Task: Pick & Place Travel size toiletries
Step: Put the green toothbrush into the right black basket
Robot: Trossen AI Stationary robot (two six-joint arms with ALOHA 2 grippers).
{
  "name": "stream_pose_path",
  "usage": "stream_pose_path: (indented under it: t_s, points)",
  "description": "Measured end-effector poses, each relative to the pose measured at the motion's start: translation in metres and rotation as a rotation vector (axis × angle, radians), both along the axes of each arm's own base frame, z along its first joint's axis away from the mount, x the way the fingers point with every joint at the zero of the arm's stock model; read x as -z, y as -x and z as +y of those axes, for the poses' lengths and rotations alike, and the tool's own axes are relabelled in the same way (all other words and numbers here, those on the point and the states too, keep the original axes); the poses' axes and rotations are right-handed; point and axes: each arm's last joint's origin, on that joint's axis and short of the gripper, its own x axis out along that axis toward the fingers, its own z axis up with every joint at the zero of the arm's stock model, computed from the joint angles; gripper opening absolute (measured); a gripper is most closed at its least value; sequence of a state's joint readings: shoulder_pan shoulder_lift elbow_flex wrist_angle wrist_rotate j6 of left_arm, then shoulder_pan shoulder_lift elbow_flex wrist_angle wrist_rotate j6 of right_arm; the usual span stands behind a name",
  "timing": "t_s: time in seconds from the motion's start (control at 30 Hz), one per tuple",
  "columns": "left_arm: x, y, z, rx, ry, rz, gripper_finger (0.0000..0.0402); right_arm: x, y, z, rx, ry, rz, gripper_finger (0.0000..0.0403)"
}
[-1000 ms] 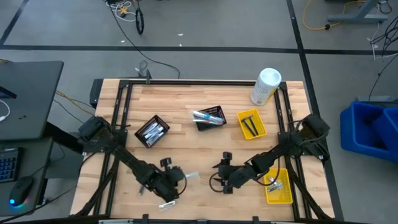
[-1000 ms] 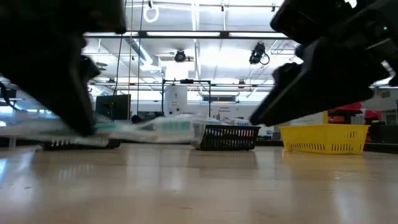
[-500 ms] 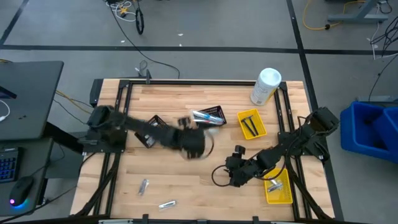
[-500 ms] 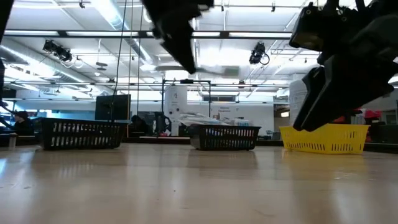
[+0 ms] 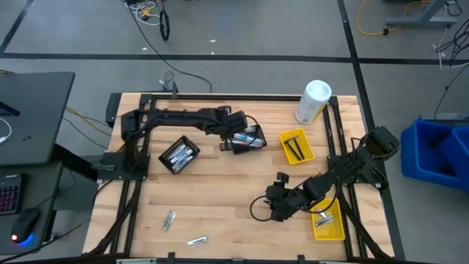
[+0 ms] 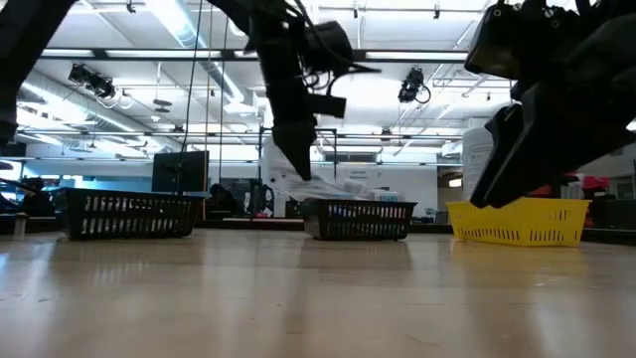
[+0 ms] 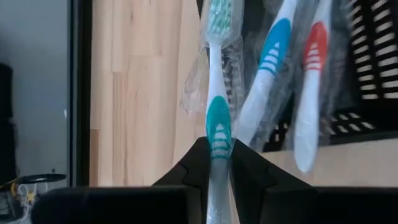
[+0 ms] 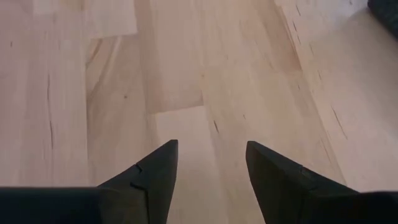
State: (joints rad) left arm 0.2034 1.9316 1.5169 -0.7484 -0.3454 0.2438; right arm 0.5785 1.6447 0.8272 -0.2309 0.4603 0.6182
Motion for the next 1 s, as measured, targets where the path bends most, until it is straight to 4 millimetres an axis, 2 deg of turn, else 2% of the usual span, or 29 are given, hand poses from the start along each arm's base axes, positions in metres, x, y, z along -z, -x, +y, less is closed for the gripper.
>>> stream_pose_path:
  t_s: [0.13, 0.3, 0.53, 0.67, 0.87, 1.0]
  points:
    - [0.006, -0.002, -0.003, 0.003, -0.044, 0.043, 0.0051, 0.0, 0.0, 0.0, 0.011, -0.011, -0.005, 0.0195]
    - [-0.001, -0.006, -0.018, 0.072, -0.143, 0.084, 0.0051, 0.0, 0.0, 0.0, 0.017, -0.014, -0.006, 0.0195]
    - [-0.009, -0.016, -0.034, 0.15, -0.193, 0.036, 0.0054, 0.0, 0.0, 0.0, 0.017, -0.014, -0.007, 0.019]
    - [-0.009, -0.017, -0.032, 0.174, -0.127, 0.016, 0.0055, 0.0, 0.0, 0.0, 0.017, -0.014, -0.007, 0.0192]
    - [-0.003, -0.02, -0.018, 0.147, -0.095, -0.014, 0.0056, 0.0, 0.0, 0.0, 0.017, -0.015, -0.008, 0.019]
    - [0.007, -0.016, -0.015, 0.139, -0.078, 0.058, 0.0058, 0.0, -0.001, 0.0, 0.017, -0.016, -0.01, 0.0186]
